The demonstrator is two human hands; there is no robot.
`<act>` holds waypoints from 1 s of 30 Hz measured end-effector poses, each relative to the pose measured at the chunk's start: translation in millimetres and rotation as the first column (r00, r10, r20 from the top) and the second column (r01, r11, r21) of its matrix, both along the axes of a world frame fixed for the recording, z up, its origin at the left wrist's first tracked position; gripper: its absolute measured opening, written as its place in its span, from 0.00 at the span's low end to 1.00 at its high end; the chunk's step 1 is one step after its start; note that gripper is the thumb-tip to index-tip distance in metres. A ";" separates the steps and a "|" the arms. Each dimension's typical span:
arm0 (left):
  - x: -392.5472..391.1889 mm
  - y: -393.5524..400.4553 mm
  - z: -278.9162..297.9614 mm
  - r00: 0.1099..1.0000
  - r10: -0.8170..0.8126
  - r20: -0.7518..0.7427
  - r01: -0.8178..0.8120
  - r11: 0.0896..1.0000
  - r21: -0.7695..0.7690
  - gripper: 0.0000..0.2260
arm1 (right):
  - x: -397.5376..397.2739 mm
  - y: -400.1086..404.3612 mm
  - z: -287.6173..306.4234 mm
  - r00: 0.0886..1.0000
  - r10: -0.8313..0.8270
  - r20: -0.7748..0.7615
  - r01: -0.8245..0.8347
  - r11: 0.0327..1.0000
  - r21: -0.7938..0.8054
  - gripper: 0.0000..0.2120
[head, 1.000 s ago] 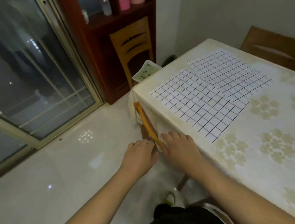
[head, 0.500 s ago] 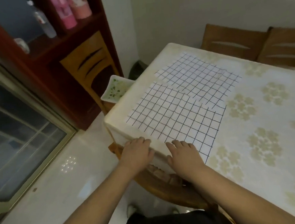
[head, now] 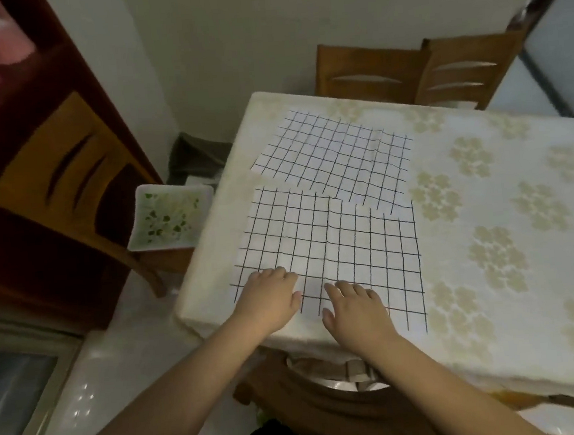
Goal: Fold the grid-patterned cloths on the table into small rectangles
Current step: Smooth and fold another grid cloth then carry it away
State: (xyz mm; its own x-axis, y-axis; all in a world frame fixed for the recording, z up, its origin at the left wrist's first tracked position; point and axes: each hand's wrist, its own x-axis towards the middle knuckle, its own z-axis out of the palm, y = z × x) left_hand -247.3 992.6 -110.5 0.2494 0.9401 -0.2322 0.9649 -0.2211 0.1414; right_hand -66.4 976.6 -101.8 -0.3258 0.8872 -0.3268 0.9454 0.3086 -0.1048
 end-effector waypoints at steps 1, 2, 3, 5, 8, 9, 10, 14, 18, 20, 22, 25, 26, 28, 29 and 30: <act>-4.7 7.7 -1.2 1.000 -0.028 0.004 0.028 1.000 -0.008 0.19 | -5.2 -0.2 -0.6 1.000 -0.026 0.007 0.026 1.000 -0.014 0.26; -7.2 15.2 -2.0 0.998 -0.058 0.010 0.058 0.998 -0.010 0.19 | -8.9 -0.3 -1.2 0.998 -0.056 0.007 0.056 0.998 -0.025 0.26; -8.0 22.9 -2.5 0.996 -0.088 0.013 0.088 0.996 -0.010 0.18 | -11.0 -0.2 -1.7 0.996 -0.088 0.003 0.088 0.996 -0.030 0.26; -6.1 40.5 -4.4 0.990 -0.137 0.021 0.138 0.990 -0.015 0.19 | -12.7 -0.1 -4.2 0.991 -0.137 0.006 0.137 0.990 -0.041 0.26; 0.4 80.9 -6.2 0.987 -0.156 0.036 0.158 0.986 -0.044 0.18 | -11.8 5.4 -14.7 0.971 -0.235 -0.045 0.232 0.970 -0.068 0.24; 3.3 96.6 -6.9 0.988 -0.148 0.048 0.150 0.988 -0.042 0.17 | -10.6 10.2 -18.4 0.956 -0.283 -0.072 0.278 0.958 -0.072 0.24; 6.8 111.8 -7.6 0.988 -0.143 0.061 0.145 0.989 -0.037 0.17 | -9.3 15.7 -22.7 0.942 -0.323 -0.087 0.318 0.945 -0.071 0.23; 20.1 159.4 -12.0 0.989 -0.127 0.081 0.132 0.990 -0.059 0.15 | -13.3 36.6 -40.3 0.907 -0.393 -0.149 0.386 0.919 -0.074 0.19; 36.1 196.7 -30.4 0.991 -0.037 0.130 0.055 0.989 -0.136 0.15 | -17.5 47.8 -60.5 0.884 -0.436 -0.167 0.422 0.899 -0.115 0.15; 43.9 209.1 -44.5 0.972 0.088 0.219 -0.035 0.971 -0.235 0.14 | -16.9 53.3 -71.5 0.865 -0.477 -0.155 0.453 0.876 -0.163 0.15; 52.7 217.6 -60.2 0.916 0.264 0.301 -0.147 0.922 -0.359 0.13 | -16.1 60.0 -82.1 0.832 -0.535 -0.146 0.499 0.837 -0.223 0.15; 65.2 230.4 -87.5 0.887 0.378 0.266 -0.257 0.881 -0.397 0.12 | -12.4 71.6 -93.6 0.797 -0.591 -0.125 0.544 0.793 -0.274 0.15; 68.2 234.1 -95.1 0.875 0.417 0.246 -0.302 0.868 -0.395 0.13 | -10.9 74.2 -97.0 0.791 -0.598 -0.125 0.548 0.785 -0.288 0.15; 73.9 239.6 -105.9 0.846 0.490 0.212 -0.393 0.841 -0.373 0.15 | -7.9 76.7 -102.9 0.790 -0.599 -0.134 0.541 0.783 -0.308 0.15; 76.4 241.6 -109.7 0.838 0.509 0.195 -0.425 0.834 -0.352 0.15 | -7.2 76.9 -104.2 0.800 -0.585 -0.132 0.529 0.792 -0.304 0.16; 79.5 243.1 -112.0 0.837 0.518 0.178 -0.444 0.832 -0.334 0.15 | -7.1 76.9 -105.3 0.813 -0.568 -0.127 0.516 0.804 -0.295 0.17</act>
State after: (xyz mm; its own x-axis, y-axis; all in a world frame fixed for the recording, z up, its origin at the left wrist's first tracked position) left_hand -167.8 1235.7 -222.4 -0.1339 0.8647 -0.4842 0.8603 0.3439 0.3763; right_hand -73.4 1053.4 -207.1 0.1051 0.8418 -0.5295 0.8996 -0.3074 -0.3102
